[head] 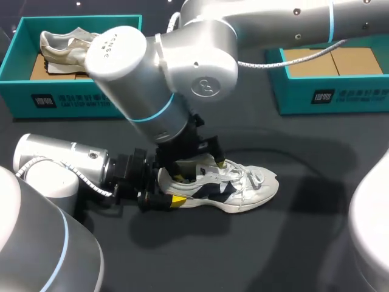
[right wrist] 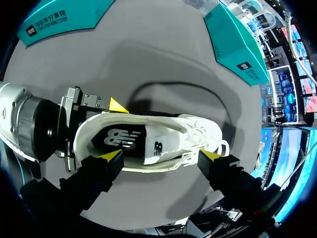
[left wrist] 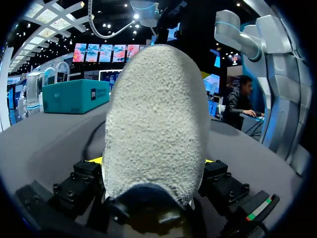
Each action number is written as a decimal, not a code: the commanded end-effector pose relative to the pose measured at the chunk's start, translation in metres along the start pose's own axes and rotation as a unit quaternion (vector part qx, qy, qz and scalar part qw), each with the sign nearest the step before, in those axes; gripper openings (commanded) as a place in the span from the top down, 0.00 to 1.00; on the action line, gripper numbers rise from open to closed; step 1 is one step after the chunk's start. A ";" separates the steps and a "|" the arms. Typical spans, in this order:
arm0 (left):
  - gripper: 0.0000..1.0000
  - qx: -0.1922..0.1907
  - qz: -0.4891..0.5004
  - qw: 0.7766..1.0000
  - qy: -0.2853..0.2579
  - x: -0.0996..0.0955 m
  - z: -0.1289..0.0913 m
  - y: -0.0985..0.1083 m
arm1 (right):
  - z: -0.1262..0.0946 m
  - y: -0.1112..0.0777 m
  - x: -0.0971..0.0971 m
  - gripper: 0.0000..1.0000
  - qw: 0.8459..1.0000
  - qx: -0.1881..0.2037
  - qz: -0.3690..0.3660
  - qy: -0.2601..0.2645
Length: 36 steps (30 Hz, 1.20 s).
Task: Take the shoe out of the shoebox, open the shoe tongue, remove and reinsert the insole, then place the shoe into the shoebox
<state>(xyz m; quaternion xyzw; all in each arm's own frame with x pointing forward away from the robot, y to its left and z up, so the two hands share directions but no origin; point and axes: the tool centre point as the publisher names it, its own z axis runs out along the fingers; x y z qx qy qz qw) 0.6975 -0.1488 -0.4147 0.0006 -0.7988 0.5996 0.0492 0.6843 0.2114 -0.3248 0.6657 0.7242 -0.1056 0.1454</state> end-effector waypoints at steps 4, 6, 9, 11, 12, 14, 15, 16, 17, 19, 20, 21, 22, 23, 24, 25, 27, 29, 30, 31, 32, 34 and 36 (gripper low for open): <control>1.00 0.000 0.000 1.000 0.000 0.002 0.001 0.003 | 0.012 -0.007 0.007 0.00 0.997 -0.007 0.066 -0.031; 1.00 0.000 0.000 1.000 0.000 0.002 0.001 0.003 | 0.014 -0.007 0.006 0.00 0.997 -0.006 0.070 -0.033; 1.00 0.000 0.000 1.000 0.000 0.002 0.001 0.003 | 0.019 -0.005 0.004 0.00 0.996 -0.006 0.075 -0.039; 1.00 0.000 0.000 1.000 0.000 0.002 0.001 0.003 | 0.023 -0.004 0.003 0.01 0.996 -0.003 0.079 -0.037; 1.00 0.000 0.000 1.000 0.000 0.002 0.001 0.003 | 0.025 -0.004 0.002 0.02 0.996 -0.002 0.081 -0.036; 1.00 0.000 0.000 1.000 0.000 0.002 0.001 0.003 | 0.026 -0.004 0.001 0.05 0.996 -0.001 0.086 -0.035; 1.00 0.000 0.000 1.000 0.000 0.002 0.001 0.003 | 0.026 -0.004 0.000 0.07 0.995 0.000 0.089 -0.035; 1.00 0.000 0.000 1.000 0.000 0.002 0.001 0.003 | 0.026 -0.005 -0.001 0.11 0.995 0.000 0.092 -0.034; 1.00 0.000 0.000 1.000 0.000 0.002 0.001 0.003 | 0.025 -0.005 -0.002 0.18 0.995 0.000 0.093 -0.034; 1.00 0.000 0.000 1.000 0.000 0.002 0.001 0.003 | 0.024 -0.005 -0.003 0.25 0.995 0.000 0.094 -0.034; 1.00 0.000 0.000 1.000 0.000 0.002 0.001 0.003 | 0.023 -0.005 -0.004 0.28 0.995 0.000 0.095 -0.035; 1.00 0.000 0.000 1.000 0.000 0.002 0.001 0.003 | 0.023 -0.005 -0.005 0.30 0.995 0.000 0.096 -0.035; 1.00 0.000 0.000 1.000 0.000 0.002 0.001 0.003 | 0.023 -0.005 -0.006 0.34 0.995 0.000 0.098 -0.035; 1.00 0.000 0.000 1.000 0.000 0.002 0.001 0.003 | 0.023 -0.005 -0.008 0.39 0.994 0.001 0.099 -0.035; 1.00 0.000 0.000 1.000 0.000 0.002 0.001 0.003 | 0.023 -0.004 -0.010 0.45 0.994 0.002 0.100 -0.035; 1.00 0.000 0.000 1.000 0.000 0.002 0.001 0.003 | 0.023 -0.004 -0.012 0.50 0.994 0.003 0.102 -0.035; 1.00 0.000 0.000 1.000 0.000 0.002 0.001 0.003 | 0.021 -0.004 -0.015 0.54 0.994 0.004 0.104 -0.035; 1.00 0.000 0.000 1.000 0.000 0.002 0.001 0.003 | 0.019 -0.004 -0.018 0.62 0.994 0.007 0.107 -0.035; 1.00 0.000 0.000 1.000 0.000 0.002 0.001 0.003 | 0.019 -0.003 -0.020 0.67 0.994 0.008 0.107 -0.036; 1.00 0.000 0.000 1.000 0.000 0.002 0.001 0.003 | 0.018 -0.003 -0.022 0.73 0.993 0.009 0.108 -0.037; 1.00 0.000 0.000 1.000 0.000 0.002 0.001 0.003 | 0.017 -0.003 -0.024 0.80 0.993 0.010 0.108 -0.038; 1.00 0.000 0.000 1.000 0.000 0.002 0.001 0.003 | 0.016 -0.002 -0.028 0.96 0.993 0.011 0.109 -0.039; 1.00 0.000 0.000 1.000 0.000 0.002 0.001 0.003 | 0.015 -0.001 -0.032 1.00 0.993 0.015 0.107 -0.037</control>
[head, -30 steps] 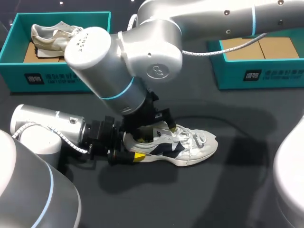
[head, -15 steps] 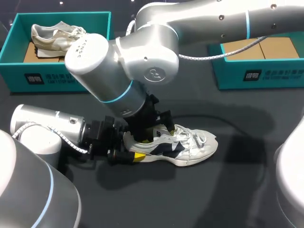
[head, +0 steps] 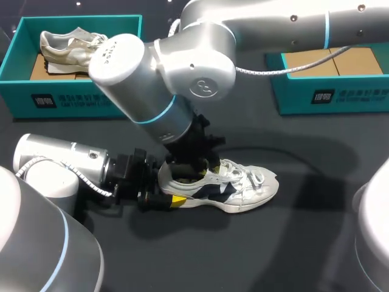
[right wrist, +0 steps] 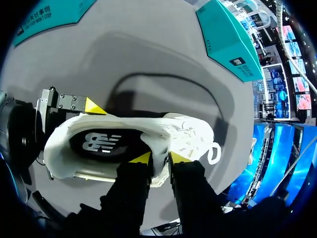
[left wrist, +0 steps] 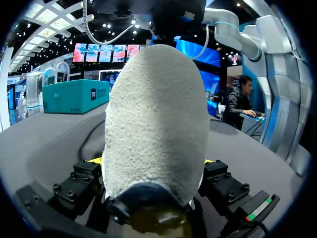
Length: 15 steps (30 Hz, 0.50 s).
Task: Take the shoe out of the shoebox, open the shoe tongue, remove and reinsert the insole, then place the shoe into the shoebox
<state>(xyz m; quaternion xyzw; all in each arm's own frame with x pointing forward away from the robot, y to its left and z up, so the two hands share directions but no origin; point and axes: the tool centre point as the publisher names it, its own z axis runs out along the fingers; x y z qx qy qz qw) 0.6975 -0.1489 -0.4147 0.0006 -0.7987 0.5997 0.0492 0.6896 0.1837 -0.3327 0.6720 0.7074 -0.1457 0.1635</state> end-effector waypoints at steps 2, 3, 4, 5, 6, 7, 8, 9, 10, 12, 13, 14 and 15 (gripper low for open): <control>1.00 0.000 0.000 1.000 0.000 0.002 0.000 0.003 | -0.002 -0.002 -0.011 1.00 0.997 0.005 0.081 0.011; 1.00 0.000 0.000 1.000 0.000 0.002 0.000 0.003 | -0.002 -0.001 -0.012 1.00 0.997 0.016 0.070 0.022; 1.00 0.000 0.000 1.000 0.000 0.002 0.000 0.003 | -0.003 -0.001 -0.012 1.00 0.997 0.034 0.071 0.028; 1.00 0.000 0.000 1.000 0.000 0.002 0.000 0.003 | -0.003 -0.001 -0.012 1.00 0.997 0.034 0.071 0.028; 1.00 0.000 0.000 1.000 0.000 0.002 0.000 0.003 | -0.003 -0.001 -0.012 1.00 0.997 0.034 0.071 0.028; 1.00 0.000 0.000 1.000 0.000 0.002 0.000 0.003 | -0.003 -0.001 -0.012 1.00 0.997 0.034 0.071 0.028; 1.00 0.000 0.000 1.000 0.000 0.002 0.000 0.003 | -0.003 -0.001 -0.012 1.00 0.997 0.034 0.071 0.028; 1.00 0.000 0.000 1.000 0.000 0.002 0.000 0.003 | -0.003 -0.001 -0.012 1.00 0.997 0.034 0.071 0.028; 1.00 0.000 0.000 1.000 0.000 0.002 0.000 0.003 | -0.003 -0.001 -0.012 1.00 0.997 0.034 0.071 0.028; 1.00 0.000 0.000 1.000 0.000 0.002 0.000 0.003 | -0.003 -0.001 -0.012 1.00 0.997 0.034 0.071 0.028; 1.00 0.000 0.000 1.000 0.000 0.002 0.000 0.003 | -0.003 -0.001 -0.012 1.00 0.997 0.034 0.071 0.028; 1.00 0.000 0.000 1.000 0.000 0.002 0.000 0.003 | -0.003 -0.001 -0.012 1.00 0.997 0.034 0.071 0.028; 1.00 0.000 0.000 1.000 0.000 0.002 0.000 0.003 | -0.003 -0.001 -0.012 1.00 0.997 0.034 0.071 0.028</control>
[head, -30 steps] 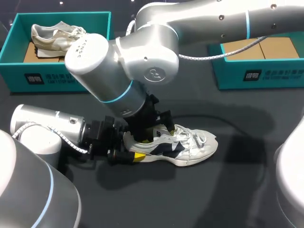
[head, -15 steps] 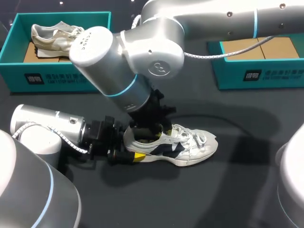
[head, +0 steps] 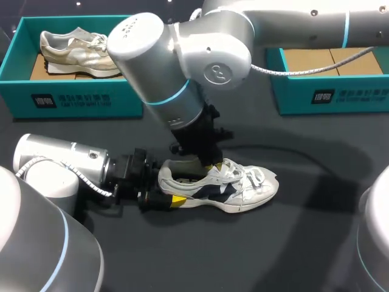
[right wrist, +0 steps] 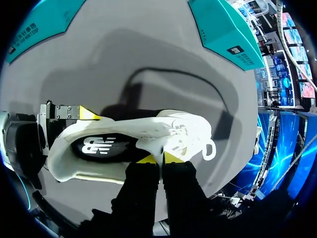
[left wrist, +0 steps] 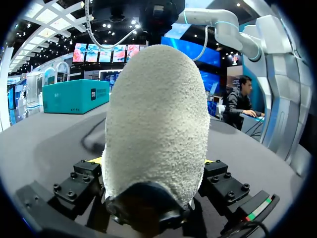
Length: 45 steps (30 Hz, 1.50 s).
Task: Take the shoe out of the shoebox, open the shoe tongue, remove and reinsert the insole, then place the shoe into the shoebox
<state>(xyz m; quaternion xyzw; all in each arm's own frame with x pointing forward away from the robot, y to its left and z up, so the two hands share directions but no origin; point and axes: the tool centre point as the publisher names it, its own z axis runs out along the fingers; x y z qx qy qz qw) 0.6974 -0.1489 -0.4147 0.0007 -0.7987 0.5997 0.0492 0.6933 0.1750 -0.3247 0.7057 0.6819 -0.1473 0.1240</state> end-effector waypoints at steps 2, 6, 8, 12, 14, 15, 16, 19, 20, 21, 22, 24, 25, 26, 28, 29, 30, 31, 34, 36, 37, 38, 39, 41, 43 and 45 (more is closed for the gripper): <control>1.00 -0.001 0.000 1.000 0.000 0.002 0.000 0.003 | 0.001 -0.004 -0.001 1.00 0.999 -0.004 0.036 0.001; 1.00 -0.001 0.000 1.000 0.000 0.002 0.000 0.003 | -0.005 -0.007 -0.022 1.00 0.999 0.012 0.048 -0.007; 1.00 -0.001 0.000 1.000 0.000 0.002 0.000 0.003 | -0.008 -0.007 -0.031 1.00 0.999 0.017 0.050 -0.009; 1.00 -0.001 0.000 1.000 0.000 0.002 0.000 0.003 | -0.008 -0.003 -0.045 1.00 0.999 0.014 0.029 0.015; 1.00 -0.001 0.000 1.000 0.000 0.002 0.000 0.003 | -0.007 0.000 -0.048 1.00 0.999 0.018 0.026 0.013; 1.00 -0.001 0.000 1.000 0.000 0.002 0.000 0.003 | -0.007 0.001 -0.049 1.00 0.999 0.018 0.024 0.016; 1.00 -0.001 0.000 1.000 0.000 0.002 0.000 0.003 | -0.005 0.002 -0.051 1.00 0.999 0.016 0.022 0.022; 1.00 -0.001 0.000 1.000 0.000 0.002 0.000 0.003 | 0.002 0.005 -0.057 1.00 0.999 0.018 0.020 0.038; 1.00 -0.001 0.000 1.000 0.000 0.002 0.000 0.003 | 0.005 0.006 -0.059 1.00 0.999 0.019 0.020 0.040; 1.00 -0.001 0.000 1.000 0.000 0.002 0.000 0.003 | 0.009 0.006 -0.062 1.00 0.998 0.022 0.023 0.047; 1.00 -0.001 0.000 1.000 0.000 0.002 0.000 0.003 | 0.012 0.007 -0.065 1.00 0.998 0.025 0.029 0.050; 1.00 -0.001 0.000 1.000 0.000 0.002 0.000 0.003 | 0.017 0.008 -0.070 1.00 0.998 0.040 0.040 0.039; 1.00 -0.001 0.000 1.000 0.000 0.002 0.000 0.003 | 0.019 0.008 -0.072 1.00 0.997 0.042 0.043 0.039; 1.00 -0.001 0.000 1.000 0.000 0.002 0.000 0.003 | 0.021 0.008 -0.074 1.00 0.997 0.046 0.048 0.035; 1.00 -0.001 0.000 1.000 0.000 0.002 0.000 0.003 | 0.025 0.009 -0.078 1.00 0.997 0.052 0.051 0.028; 1.00 -0.001 0.000 1.000 0.000 0.002 0.000 0.003 | 0.028 0.010 -0.080 1.00 0.997 0.056 0.054 0.029; 1.00 -0.001 0.000 1.000 0.000 0.002 0.000 0.003 | 0.030 0.011 -0.082 1.00 0.996 0.061 0.056 0.024; 1.00 -0.001 0.000 1.000 0.000 0.002 0.000 0.003 | 0.032 0.012 -0.083 1.00 0.996 0.062 0.056 0.022; 1.00 -0.001 0.000 1.000 0.000 0.002 0.000 0.003 | 0.037 0.014 -0.085 1.00 0.996 0.064 0.060 0.016; 1.00 -0.001 0.000 1.000 0.000 0.002 0.000 0.003 | 0.042 0.016 -0.085 1.00 0.995 0.068 0.065 0.017; 1.00 -0.001 0.000 1.000 0.000 0.002 0.000 0.003 | 0.045 0.017 -0.086 1.00 0.995 0.071 0.069 0.012; 1.00 -0.001 0.000 1.000 0.000 0.002 0.000 0.003 | 0.048 0.018 -0.086 1.00 0.995 0.072 0.071 0.014; 1.00 -0.001 0.000 1.000 0.000 0.002 0.000 0.003 | 0.049 0.018 -0.087 1.00 0.995 0.073 0.074 0.013; 1.00 -0.001 0.000 1.000 0.000 0.002 0.000 0.003 | 0.053 0.019 -0.087 1.00 0.995 0.072 0.075 0.005; 1.00 -0.001 0.000 1.000 0.000 0.002 0.000 0.003 | 0.057 0.020 -0.089 1.00 0.994 0.080 0.080 -0.005; 1.00 -0.001 0.000 1.000 0.000 0.002 0.000 0.003 | 0.059 0.020 -0.091 0.94 0.993 0.083 0.083 -0.004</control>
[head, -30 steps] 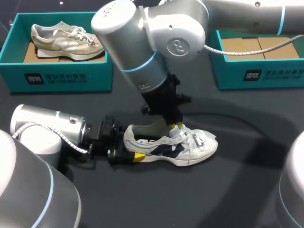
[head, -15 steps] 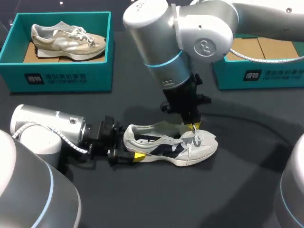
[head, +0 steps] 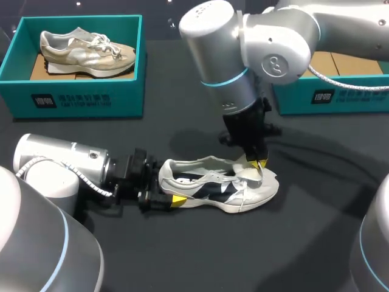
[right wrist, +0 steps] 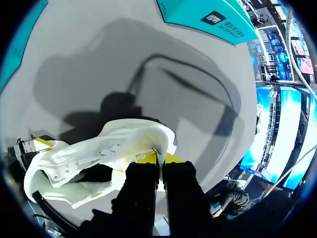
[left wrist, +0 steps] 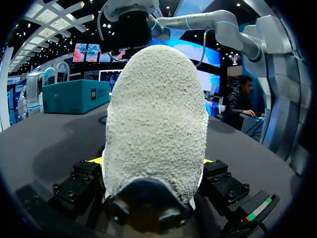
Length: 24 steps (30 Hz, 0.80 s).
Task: Take the shoe out of the shoebox, open the shoe tongue, remove and reinsert the insole, then place the shoe into the shoebox
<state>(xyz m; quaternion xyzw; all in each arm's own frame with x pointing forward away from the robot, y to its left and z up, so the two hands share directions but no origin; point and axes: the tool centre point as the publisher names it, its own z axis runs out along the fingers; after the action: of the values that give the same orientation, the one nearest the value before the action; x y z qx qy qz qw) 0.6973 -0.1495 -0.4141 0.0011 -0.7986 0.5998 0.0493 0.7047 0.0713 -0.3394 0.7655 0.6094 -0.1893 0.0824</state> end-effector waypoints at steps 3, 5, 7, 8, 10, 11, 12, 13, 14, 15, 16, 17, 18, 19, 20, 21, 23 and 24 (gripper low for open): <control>1.00 -0.001 0.000 1.000 0.000 0.002 0.000 0.004 | 0.003 0.002 -0.003 0.61 1.000 0.007 0.008 -0.006; 1.00 -0.001 0.000 1.000 0.000 0.002 0.000 0.004 | 0.000 0.000 -0.005 0.46 1.000 0.005 0.012 -0.010; 1.00 -0.001 0.000 1.000 0.000 0.002 0.000 0.004 | -0.004 -0.001 -0.008 0.16 1.000 0.003 0.015 -0.014; 1.00 -0.001 0.000 1.000 0.000 0.002 0.000 0.004 | -0.006 -0.001 -0.009 0.13 1.000 0.003 0.017 -0.016; 1.00 -0.001 0.000 1.000 0.000 0.002 0.000 0.004 | -0.012 -0.003 -0.013 0.09 1.000 -0.003 0.021 -0.022; 1.00 -0.001 0.000 1.000 0.000 0.002 0.000 0.004 | -0.017 -0.004 -0.014 0.09 0.999 -0.007 0.021 -0.024; 1.00 -0.001 0.000 1.000 0.000 0.002 0.000 0.004 | -0.024 -0.006 -0.016 0.09 0.999 -0.014 0.020 -0.028; 1.00 -0.001 0.000 1.000 0.000 0.002 0.000 0.004 | -0.029 -0.007 -0.017 0.11 0.999 -0.020 0.017 -0.028; 1.00 -0.001 0.000 1.000 0.000 0.002 0.000 0.004 | -0.034 -0.009 -0.018 0.12 0.999 -0.028 0.013 -0.026; 1.00 -0.001 0.000 1.000 0.000 0.002 0.000 0.004 | -0.044 -0.012 -0.019 0.15 0.999 -0.043 0.003 -0.026; 1.00 -0.001 0.000 1.000 0.000 0.002 0.000 0.004 | -0.049 -0.013 -0.019 0.20 0.998 -0.049 -0.006 -0.024; 1.00 -0.001 0.000 1.000 0.000 0.002 0.000 0.004 | -0.056 -0.014 -0.019 0.22 0.998 -0.060 -0.019 -0.022; 1.00 -0.001 0.000 1.000 0.000 0.002 0.000 0.004 | -0.065 -0.016 -0.018 0.22 0.996 -0.077 -0.044 -0.017; 1.00 -0.001 0.000 1.000 0.000 0.002 0.000 0.004 | -0.070 -0.018 -0.016 0.22 0.995 -0.084 -0.057 -0.019; 1.00 -0.001 0.000 1.000 0.000 0.002 0.000 0.004 | -0.076 -0.019 -0.015 0.21 0.993 -0.092 -0.069 -0.019; 1.00 -0.001 0.000 1.000 0.000 0.002 0.000 0.004 | -0.085 -0.021 -0.011 0.21 0.989 -0.110 -0.101 -0.016; 1.00 -0.001 0.000 1.000 0.000 0.002 0.000 0.004 | -0.096 -0.024 -0.005 0.18 0.983 -0.130 -0.127 -0.021; 1.00 -0.001 0.000 1.000 0.000 0.002 0.000 0.004 | -0.104 -0.027 -0.001 0.18 0.978 -0.144 -0.150 -0.024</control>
<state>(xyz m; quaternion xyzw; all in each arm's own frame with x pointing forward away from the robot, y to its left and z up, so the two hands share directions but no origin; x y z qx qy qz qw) 0.6970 -0.1489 -0.4147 0.0009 -0.7989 0.5994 0.0489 0.7016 0.0974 -0.2615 0.6873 0.6973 -0.1509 0.1365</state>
